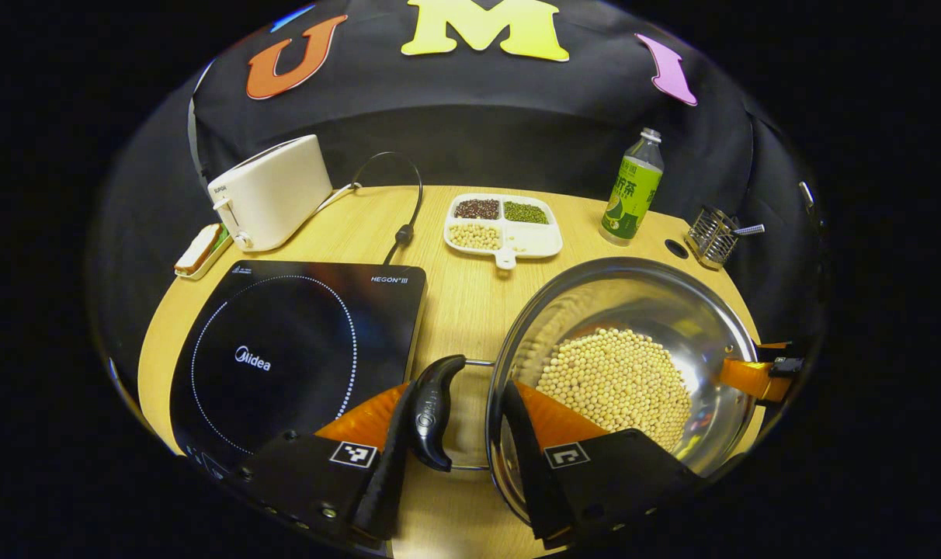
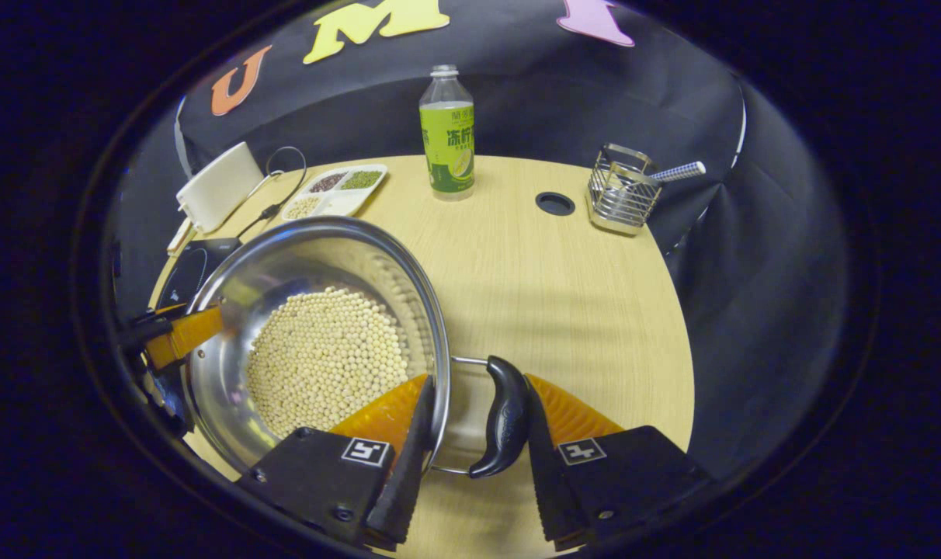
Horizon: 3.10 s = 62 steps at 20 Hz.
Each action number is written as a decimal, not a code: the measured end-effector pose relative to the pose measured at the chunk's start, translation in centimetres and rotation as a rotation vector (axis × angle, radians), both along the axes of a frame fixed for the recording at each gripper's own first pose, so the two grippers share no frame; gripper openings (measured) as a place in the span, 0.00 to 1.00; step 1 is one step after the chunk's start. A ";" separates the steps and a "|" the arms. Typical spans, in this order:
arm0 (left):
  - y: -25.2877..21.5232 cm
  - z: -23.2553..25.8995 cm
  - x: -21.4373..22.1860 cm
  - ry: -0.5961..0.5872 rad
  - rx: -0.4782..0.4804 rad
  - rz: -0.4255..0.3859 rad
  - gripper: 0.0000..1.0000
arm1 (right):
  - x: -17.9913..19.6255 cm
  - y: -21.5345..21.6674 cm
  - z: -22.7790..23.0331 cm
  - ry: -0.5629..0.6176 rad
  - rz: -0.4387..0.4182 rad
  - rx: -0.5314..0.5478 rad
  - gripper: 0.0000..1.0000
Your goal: First push the handle of the pot to place it horizontally, then grasp the pot with both hands and set it on the induction cooktop.
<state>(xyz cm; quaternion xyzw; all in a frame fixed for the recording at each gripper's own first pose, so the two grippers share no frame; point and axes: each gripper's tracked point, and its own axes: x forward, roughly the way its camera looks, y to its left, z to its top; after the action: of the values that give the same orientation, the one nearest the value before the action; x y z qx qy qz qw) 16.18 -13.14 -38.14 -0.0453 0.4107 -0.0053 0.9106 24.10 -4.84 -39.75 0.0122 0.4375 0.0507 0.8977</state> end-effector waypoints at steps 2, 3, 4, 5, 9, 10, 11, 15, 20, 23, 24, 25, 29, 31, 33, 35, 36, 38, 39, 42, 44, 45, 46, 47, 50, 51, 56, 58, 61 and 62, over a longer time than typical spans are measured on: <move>0.0 0.3 -0.2 0.016 0.012 -0.006 0.60 | -0.4 0.1 0.1 0.009 -0.013 -0.006 0.60; 0.1 0.6 -0.5 0.023 0.017 -0.010 0.59 | -0.9 0.0 0.3 0.011 -0.029 0.002 0.58; 0.1 1.0 -0.5 0.015 0.017 -0.022 0.67 | -1.5 0.1 0.8 0.011 -0.043 0.014 0.58; 0.2 1.7 -0.5 -0.002 0.014 -0.036 0.58 | -1.9 0.2 1.5 -0.009 -0.051 0.013 0.57; 1.7 4.7 -1.3 -0.060 0.015 -0.084 0.58 | -4.6 1.4 4.7 -0.053 -0.087 0.010 0.57; 2.3 5.3 -1.5 -0.070 0.019 -0.092 0.58 | -5.0 2.0 5.2 -0.058 -0.094 0.013 0.59; 3.1 6.0 -1.8 -0.082 0.019 -0.097 0.58 | -5.5 2.7 5.9 -0.066 -0.099 0.014 0.57; 6.6 7.6 -3.0 -0.100 0.014 -0.108 0.58 | -7.3 6.3 7.7 -0.094 -0.111 0.013 0.57; 11.9 8.7 -4.5 -0.111 0.024 -0.099 0.58 | -9.1 11.6 9.1 -0.109 -0.104 0.024 0.57; 15.1 9.2 -5.1 -0.116 0.035 -0.086 0.58 | -9.4 14.9 9.7 -0.112 -0.093 0.036 0.57; 16.1 9.2 -5.3 -0.117 0.037 -0.081 0.58 | -9.6 15.9 9.8 -0.113 -0.088 0.038 0.57; 17.1 9.2 -5.4 -0.118 0.039 -0.075 0.58 | -9.6 17.1 9.9 -0.116 -0.085 0.040 0.57; 21.2 9.1 -5.7 -0.110 0.050 -0.053 0.58 | -9.4 21.2 9.9 -0.111 -0.067 0.047 0.57; 23.0 8.7 -5.6 -0.099 0.050 -0.048 0.58 | -9.0 23.2 9.7 -0.104 -0.062 0.055 0.57; 24.8 8.2 -5.2 -0.087 0.055 -0.041 0.58 | -8.7 25.0 9.4 -0.095 -0.057 0.057 0.57; 26.3 7.9 -5.0 -0.079 0.061 -0.036 0.58 | -8.1 26.8 9.2 -0.088 -0.050 0.058 0.57; 26.9 7.7 -4.8 -0.076 0.065 -0.034 0.58 | -7.8 27.5 9.0 -0.082 -0.047 0.058 0.57; 28.3 7.2 -4.3 -0.067 0.071 -0.030 0.58 | -7.1 29.0 8.6 -0.068 -0.046 0.059 0.57; 28.9 6.9 -3.9 -0.062 0.071 -0.028 0.58 | -6.7 29.6 8.5 -0.061 -0.044 0.056 0.57; 30.1 6.1 -2.9 -0.053 0.069 -0.022 0.58 | -5.6 31.2 8.3 -0.053 -0.037 0.045 0.57; 30.9 5.6 -2.1 -0.047 0.069 -0.018 0.58 | -5.0 31.8 8.1 -0.041 -0.039 0.042 0.57; 31.1 5.3 -1.9 -0.042 0.072 -0.018 0.58 | -4.8 32.1 8.0 -0.036 -0.041 0.042 0.57; 31.0 5.1 -1.6 -0.038 0.070 -0.017 0.58 | -4.6 32.2 7.9 -0.034 -0.043 0.039 0.57; 31.0 5.0 -1.5 -0.037 0.067 -0.017 0.58 | -4.5 32.2 7.8 -0.030 -0.044 0.037 0.57; 30.8 4.3 -1.0 -0.035 0.067 -0.028 0.58 | -4.3 32.1 7.3 -0.017 -0.055 0.034 0.57; 30.7 4.0 -0.9 -0.032 0.071 -0.032 0.58 | -4.3 32.1 7.0 -0.007 -0.057 0.031 0.57; 30.6 2.7 -0.9 -0.045 0.063 -0.054 0.59 | -4.4 32.0 6.4 -0.044 -0.049 -0.013 0.58; 30.6 2.9 -1.0 -0.077 0.071 -0.058 0.58 | -4.3 32.1 6.5 -0.051 -0.053 -0.004 0.58; 30.7 2.8 -1.1 -0.100 0.077 -0.062 0.58 | -4.5 32.0 6.6 -0.050 -0.034 -0.013 0.58; 30.7 2.8 -1.1 -0.100 0.074 -0.057 0.59 | -4.4 32.0 6.5 -0.050 -0.032 -0.014 0.58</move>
<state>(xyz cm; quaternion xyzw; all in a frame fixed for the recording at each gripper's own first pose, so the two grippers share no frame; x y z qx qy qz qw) 15.08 17.52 -35.35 0.0002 0.3659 -0.0183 0.9305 19.66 27.18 -33.24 0.0115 0.4149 0.0335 0.9092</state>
